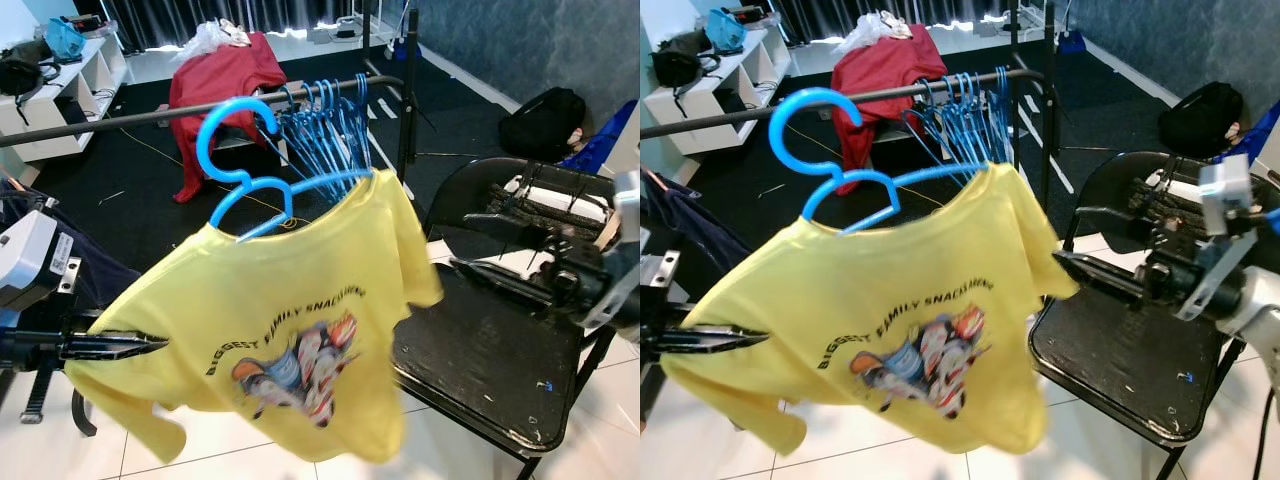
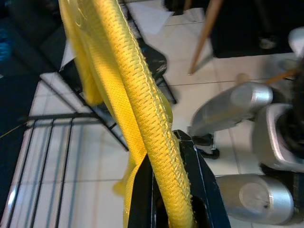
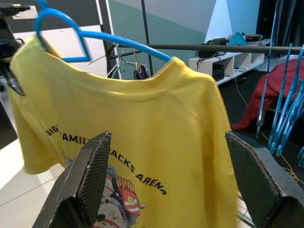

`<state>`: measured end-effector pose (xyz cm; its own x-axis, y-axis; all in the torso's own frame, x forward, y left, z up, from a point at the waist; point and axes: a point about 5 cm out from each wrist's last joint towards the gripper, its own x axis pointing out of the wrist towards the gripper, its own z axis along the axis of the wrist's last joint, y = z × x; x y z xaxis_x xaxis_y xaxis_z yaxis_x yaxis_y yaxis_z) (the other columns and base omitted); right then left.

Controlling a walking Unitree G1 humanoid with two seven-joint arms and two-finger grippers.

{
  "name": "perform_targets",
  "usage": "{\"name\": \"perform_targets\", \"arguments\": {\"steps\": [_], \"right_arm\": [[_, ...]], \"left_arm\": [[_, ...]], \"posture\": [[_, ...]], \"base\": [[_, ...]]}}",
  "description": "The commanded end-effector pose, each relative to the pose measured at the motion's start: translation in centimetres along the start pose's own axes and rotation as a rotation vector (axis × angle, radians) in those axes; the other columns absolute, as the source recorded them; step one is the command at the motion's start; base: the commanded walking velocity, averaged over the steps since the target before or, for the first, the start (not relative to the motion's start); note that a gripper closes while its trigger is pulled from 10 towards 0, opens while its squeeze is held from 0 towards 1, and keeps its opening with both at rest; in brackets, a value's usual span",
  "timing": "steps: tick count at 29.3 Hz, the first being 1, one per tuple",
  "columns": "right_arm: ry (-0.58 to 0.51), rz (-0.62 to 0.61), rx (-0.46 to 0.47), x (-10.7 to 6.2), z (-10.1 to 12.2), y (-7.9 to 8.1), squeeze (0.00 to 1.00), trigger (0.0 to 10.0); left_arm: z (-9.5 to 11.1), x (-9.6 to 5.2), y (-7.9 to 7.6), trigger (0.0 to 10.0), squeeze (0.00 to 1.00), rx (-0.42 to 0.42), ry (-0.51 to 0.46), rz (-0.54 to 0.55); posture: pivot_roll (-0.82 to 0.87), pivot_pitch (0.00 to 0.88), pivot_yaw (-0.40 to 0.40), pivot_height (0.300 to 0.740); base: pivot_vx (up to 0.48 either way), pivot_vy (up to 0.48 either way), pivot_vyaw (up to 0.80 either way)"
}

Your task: Hang hanger

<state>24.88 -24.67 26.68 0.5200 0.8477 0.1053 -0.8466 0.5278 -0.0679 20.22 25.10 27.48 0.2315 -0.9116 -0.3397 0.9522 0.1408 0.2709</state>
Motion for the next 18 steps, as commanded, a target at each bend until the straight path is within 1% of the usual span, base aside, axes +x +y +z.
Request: {"name": "perform_targets", "arguments": {"steps": [1,5,7,9,10,13,17,18], "right_arm": [[-0.018,0.015,-0.019,-0.2,0.7,0.0,0.0,10.0],[-0.002,0.049,0.001,0.0,0.4,0.2,0.0,10.0],[0.0,0.052,0.003,0.0,0.4,0.3,0.0,10.0],[0.048,0.08,0.017,0.1,-0.4,0.5,0.0,10.0],[0.048,0.08,0.017,0.1,-0.4,0.5,0.0,10.0],[0.094,0.111,0.04,0.3,-1.2,0.8,0.0,10.0],[0.113,0.118,0.048,0.4,-1.5,0.9,0.0,10.0],[0.136,0.116,0.051,0.4,-1.9,0.8,0.0,10.0]], "left_arm": [[1.2,-0.3,-0.2,10.0,0.0,0.049,0.012,-0.051],[1.3,-0.2,-0.3,10.0,0.0,0.064,0.022,-0.116],[1.2,-0.2,-0.3,10.0,0.0,0.064,0.022,-0.12],[1.9,0.1,-0.4,10.0,0.0,0.095,-0.013,-0.18],[1.9,0.1,-0.4,10.0,0.0,0.095,-0.013,-0.18],[2.3,0.2,-0.2,10.0,0.0,0.126,-0.032,-0.217],[2.6,0.3,0.0,10.0,0.0,0.138,-0.042,-0.227],[2.8,0.3,0.1,10.0,0.0,0.15,-0.052,-0.232]], "posture": [[-0.13,0.0,0.078,0.736],[-0.13,0.0,0.076,0.736],[-0.13,0.0,0.076,0.736],[-0.13,0.0,0.076,0.736],[-0.13,0.0,0.076,0.736],[-0.13,0.0,0.068,0.736],[-0.13,0.0,0.067,0.736],[-0.13,0.0,0.068,0.736]], "base": [[0.0,0.0,0.0],[0.0,0.0,0.0],[0.0,0.0,0.0],[0.0,0.0,0.0],[0.0,0.0,0.0],[0.0,0.0,0.0],[0.0,0.0,0.0],[0.0,0.0,0.0]]}}
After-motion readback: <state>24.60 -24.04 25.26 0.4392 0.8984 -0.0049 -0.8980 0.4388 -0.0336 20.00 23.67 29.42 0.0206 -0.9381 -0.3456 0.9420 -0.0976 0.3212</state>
